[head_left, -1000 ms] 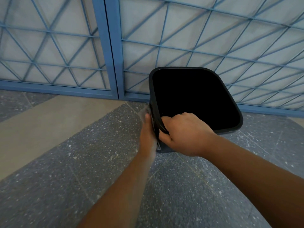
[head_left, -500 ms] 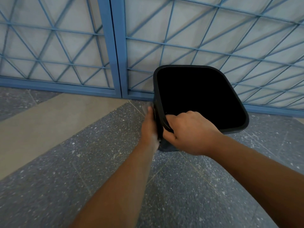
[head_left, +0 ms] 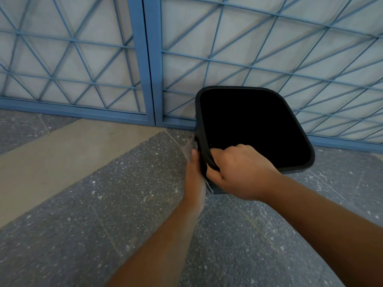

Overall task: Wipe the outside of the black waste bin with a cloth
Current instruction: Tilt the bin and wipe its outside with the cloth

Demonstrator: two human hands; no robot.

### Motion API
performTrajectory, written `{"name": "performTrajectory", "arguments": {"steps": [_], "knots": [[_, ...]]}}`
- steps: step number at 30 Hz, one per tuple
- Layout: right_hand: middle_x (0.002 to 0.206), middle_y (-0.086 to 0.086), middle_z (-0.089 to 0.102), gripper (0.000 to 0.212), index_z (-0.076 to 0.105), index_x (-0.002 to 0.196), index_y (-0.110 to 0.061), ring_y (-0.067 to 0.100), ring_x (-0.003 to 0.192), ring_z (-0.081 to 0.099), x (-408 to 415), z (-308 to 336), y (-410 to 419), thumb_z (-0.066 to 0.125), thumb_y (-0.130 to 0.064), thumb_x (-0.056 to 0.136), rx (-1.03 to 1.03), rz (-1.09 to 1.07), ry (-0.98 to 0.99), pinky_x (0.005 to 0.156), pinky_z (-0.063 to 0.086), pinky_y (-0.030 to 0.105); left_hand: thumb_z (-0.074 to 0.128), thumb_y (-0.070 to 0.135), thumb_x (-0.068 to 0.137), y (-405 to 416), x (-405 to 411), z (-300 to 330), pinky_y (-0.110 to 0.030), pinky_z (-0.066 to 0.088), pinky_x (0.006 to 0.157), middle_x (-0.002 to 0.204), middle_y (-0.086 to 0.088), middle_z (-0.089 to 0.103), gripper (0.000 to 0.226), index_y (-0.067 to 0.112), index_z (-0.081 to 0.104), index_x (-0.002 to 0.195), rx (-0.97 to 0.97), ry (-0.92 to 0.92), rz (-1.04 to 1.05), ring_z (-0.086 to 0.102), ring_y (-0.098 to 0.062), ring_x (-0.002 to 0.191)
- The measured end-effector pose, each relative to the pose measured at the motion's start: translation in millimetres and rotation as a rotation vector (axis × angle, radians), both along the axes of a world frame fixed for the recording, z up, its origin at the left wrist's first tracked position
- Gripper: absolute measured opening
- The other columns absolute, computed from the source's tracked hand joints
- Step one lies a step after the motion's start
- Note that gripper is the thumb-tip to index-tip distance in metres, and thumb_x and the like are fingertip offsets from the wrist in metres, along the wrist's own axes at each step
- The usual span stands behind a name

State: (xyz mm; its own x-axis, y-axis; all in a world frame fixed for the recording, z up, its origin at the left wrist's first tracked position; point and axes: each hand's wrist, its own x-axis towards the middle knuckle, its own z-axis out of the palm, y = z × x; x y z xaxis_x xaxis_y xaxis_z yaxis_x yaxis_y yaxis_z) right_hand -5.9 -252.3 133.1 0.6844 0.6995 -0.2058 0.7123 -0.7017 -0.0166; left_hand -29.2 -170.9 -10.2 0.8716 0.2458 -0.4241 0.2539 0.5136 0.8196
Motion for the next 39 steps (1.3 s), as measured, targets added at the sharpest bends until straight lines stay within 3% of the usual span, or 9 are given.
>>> {"name": "performTrajectory", "arguments": {"steps": [4,8,14,18,23,28,32,36,39], "knots": [[0.060,-0.005,0.038,0.029,0.038,0.079,-0.021,0.013,0.051,0.038,-0.2,-0.9,-0.2,0.034,-0.043,0.097,-0.004,-0.007,-0.003,0.057,0.036,0.033,0.032,0.050,0.108,11.5,20.0,4.3,-0.024,0.056,0.069,0.095,-0.002,0.074,0.059,0.009,0.067,0.130,-0.073,0.137,-0.016,0.070,-0.015,0.088],[0.060,-0.006,0.040,0.028,0.040,0.080,-0.021,0.014,0.051,0.040,0.3,-1.2,-0.2,0.034,-0.042,0.097,0.014,-0.008,-0.002,0.057,0.036,0.033,0.033,0.048,0.108,5.9,16.5,6.4,-0.029,0.056,0.084,0.098,0.000,0.077,0.050,0.019,0.074,0.117,-0.042,-0.027,0.033,0.072,-0.016,0.100],[0.061,-0.005,0.042,0.028,0.039,0.078,-0.022,0.014,0.052,0.042,0.2,-1.0,-0.9,0.034,-0.042,0.096,0.009,-0.012,0.003,0.057,0.038,0.033,0.034,0.047,0.109,9.9,14.7,4.2,-0.017,0.052,0.051,0.070,0.005,0.073,0.053,0.011,0.069,0.122,-0.056,0.104,-0.007,0.071,-0.004,0.063],[0.061,-0.005,0.042,0.027,0.042,0.081,-0.021,0.013,0.052,0.040,-0.4,-1.2,-0.3,0.034,-0.042,0.097,0.008,-0.014,-0.002,0.057,0.037,0.032,0.034,0.048,0.108,4.1,14.5,5.3,-0.023,0.057,0.077,0.090,0.007,0.080,0.046,0.025,0.074,0.108,-0.056,0.013,0.039,0.074,-0.008,0.092],[0.060,-0.005,0.039,0.028,0.038,0.079,-0.022,0.011,0.050,0.038,-0.5,-0.4,-1.0,0.034,-0.043,0.097,-0.004,-0.020,0.005,0.057,0.036,0.031,0.037,0.046,0.108,11.8,16.4,0.4,-0.023,0.057,0.061,0.102,-0.005,0.077,0.057,0.002,0.066,0.130,-0.133,0.176,0.020,0.072,-0.012,0.077],[0.060,-0.006,0.041,0.027,0.042,0.081,-0.021,0.011,0.050,0.038,0.1,-1.9,-0.7,0.035,-0.042,0.096,0.010,-0.018,0.002,0.057,0.035,0.032,0.037,0.048,0.108,11.3,25.3,7.5,-0.024,0.057,0.079,0.084,0.006,0.079,0.046,0.021,0.074,0.104,-0.077,0.027,0.038,0.074,-0.008,0.087],[0.061,-0.005,0.039,0.028,0.041,0.081,-0.021,0.018,0.055,0.041,0.9,-1.9,-1.1,0.035,-0.044,0.096,0.015,-0.007,0.000,0.058,0.036,0.034,0.037,0.050,0.107,14.6,18.0,-4.2,-0.022,0.054,0.061,0.076,0.003,0.076,0.047,0.022,0.072,0.093,-0.053,0.129,0.026,0.070,-0.010,0.070],[0.059,-0.007,0.037,0.028,0.042,0.081,-0.021,0.013,0.050,0.035,1.5,-2.9,-1.1,0.036,-0.044,0.096,0.027,-0.011,0.004,0.057,0.033,0.033,0.044,0.046,0.107,23.9,43.4,22.0,-0.029,0.055,0.072,0.065,0.004,0.075,0.045,0.016,0.071,0.087,-0.130,0.083,0.057,0.071,-0.014,0.074],[0.061,-0.005,0.040,0.026,0.041,0.080,-0.021,0.018,0.054,0.041,1.8,-2.4,-0.7,0.037,-0.042,0.095,0.030,-0.009,0.000,0.057,0.036,0.033,0.044,0.052,0.105,19.8,39.7,27.4,-0.034,0.055,0.089,0.091,0.000,0.078,0.047,0.020,0.077,0.099,-0.102,-0.072,0.067,0.073,-0.016,0.095]]}}
